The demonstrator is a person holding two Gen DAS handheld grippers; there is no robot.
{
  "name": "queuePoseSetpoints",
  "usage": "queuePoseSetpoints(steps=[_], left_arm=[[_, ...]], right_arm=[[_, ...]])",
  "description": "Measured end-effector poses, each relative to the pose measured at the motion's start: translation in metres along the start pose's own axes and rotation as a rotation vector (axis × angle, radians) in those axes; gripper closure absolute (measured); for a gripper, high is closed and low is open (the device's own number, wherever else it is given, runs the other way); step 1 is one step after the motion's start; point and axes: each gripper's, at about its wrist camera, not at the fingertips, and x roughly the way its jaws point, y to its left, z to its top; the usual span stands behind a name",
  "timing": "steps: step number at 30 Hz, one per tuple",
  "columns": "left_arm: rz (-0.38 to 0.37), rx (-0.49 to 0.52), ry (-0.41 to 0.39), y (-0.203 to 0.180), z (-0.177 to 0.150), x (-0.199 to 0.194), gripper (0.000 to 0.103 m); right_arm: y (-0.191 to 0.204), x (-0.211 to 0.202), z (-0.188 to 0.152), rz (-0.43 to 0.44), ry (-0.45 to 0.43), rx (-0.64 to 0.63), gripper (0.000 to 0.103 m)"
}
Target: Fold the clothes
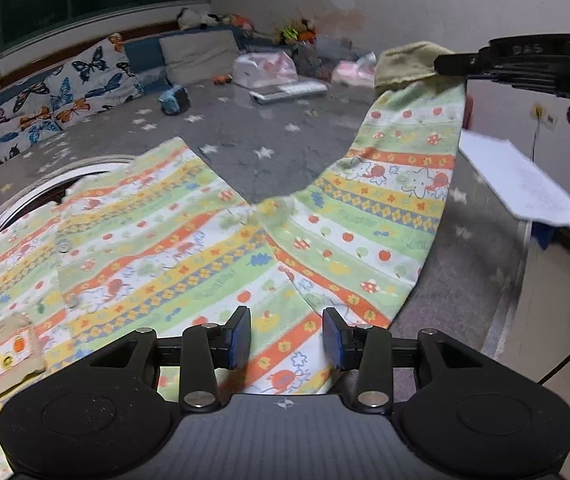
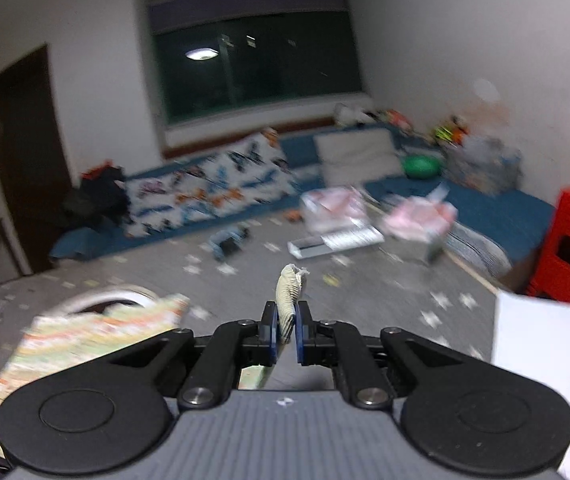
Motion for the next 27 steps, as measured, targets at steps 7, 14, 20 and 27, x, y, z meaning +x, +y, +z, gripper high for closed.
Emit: queuePoseSetpoints(steps=[7,14,20,27], left_arm=[[0.089,-0.125,-0.091,0.047,-0.010,-0.051,0.055],[0.199,-0.246,-0.135,0.096,-0.039,-0.095,0.053],[0.247,-0.318,-0.133,0.118,-0.067,-0.116,0.052],[0.267,-0.368,-0.133,0.133,-0.084,-0.127,0.051]], right_arm=[[0.067,-0.017,0.029,0.180,-0.035,-0.120,0.095],[0.149,0.003,0.013,0.327,0.032,-0.256,0.096],[0.219,0.026,-0.008,0.440,0.106,-0.373,0.096],[0.285,0.047,-0.044,0.537,0.206,-0.494,0.095]])
